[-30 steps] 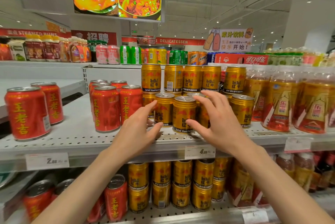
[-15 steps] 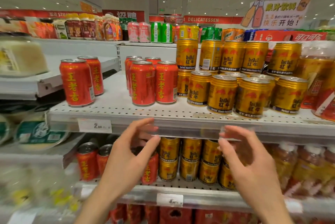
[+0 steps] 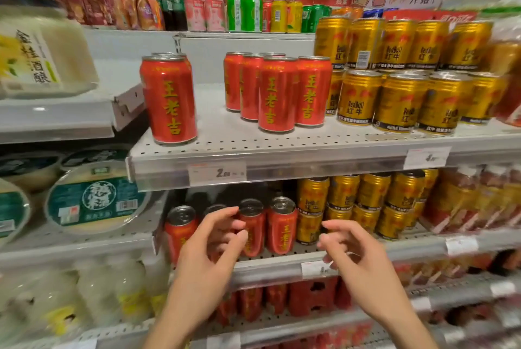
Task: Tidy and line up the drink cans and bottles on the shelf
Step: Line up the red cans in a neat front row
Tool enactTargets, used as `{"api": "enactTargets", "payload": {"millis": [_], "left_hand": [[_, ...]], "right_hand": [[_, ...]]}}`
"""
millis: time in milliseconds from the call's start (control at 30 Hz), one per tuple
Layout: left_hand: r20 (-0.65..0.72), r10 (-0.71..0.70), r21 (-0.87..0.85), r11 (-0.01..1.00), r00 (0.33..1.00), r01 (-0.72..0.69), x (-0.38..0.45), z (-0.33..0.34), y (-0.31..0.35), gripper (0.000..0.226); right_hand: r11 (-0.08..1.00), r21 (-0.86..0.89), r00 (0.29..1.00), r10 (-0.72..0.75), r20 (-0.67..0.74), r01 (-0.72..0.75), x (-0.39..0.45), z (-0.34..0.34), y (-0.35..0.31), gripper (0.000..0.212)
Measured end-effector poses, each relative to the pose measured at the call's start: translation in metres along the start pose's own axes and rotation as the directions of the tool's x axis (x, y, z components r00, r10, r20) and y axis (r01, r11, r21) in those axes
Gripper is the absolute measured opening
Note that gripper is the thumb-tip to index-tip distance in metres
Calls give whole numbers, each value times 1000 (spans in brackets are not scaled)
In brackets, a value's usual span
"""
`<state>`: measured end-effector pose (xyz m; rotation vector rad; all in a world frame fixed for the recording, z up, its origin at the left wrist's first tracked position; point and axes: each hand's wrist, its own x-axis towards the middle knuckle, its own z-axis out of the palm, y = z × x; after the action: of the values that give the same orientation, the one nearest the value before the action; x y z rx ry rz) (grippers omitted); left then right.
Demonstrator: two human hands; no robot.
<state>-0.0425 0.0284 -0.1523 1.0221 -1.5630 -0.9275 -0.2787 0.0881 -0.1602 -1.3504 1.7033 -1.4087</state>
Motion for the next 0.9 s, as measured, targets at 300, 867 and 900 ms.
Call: {"api": "enactTargets", "payload": {"millis": [300, 867, 900], "left_hand": [[109, 102, 32, 994, 989, -106, 17, -59, 9, 33], [402, 652, 685, 252, 643, -684, 112, -95, 153, 40], [406, 645, 717, 213, 647, -663, 118, -100, 161, 43]], "right_hand": [[995, -53, 995, -87, -52, 85, -10, 38, -55, 12], [405, -705, 695, -698, 172, 582, 131, -7, -219, 43], [350, -745, 711, -665, 229, 567, 140, -4, -224, 48]]}}
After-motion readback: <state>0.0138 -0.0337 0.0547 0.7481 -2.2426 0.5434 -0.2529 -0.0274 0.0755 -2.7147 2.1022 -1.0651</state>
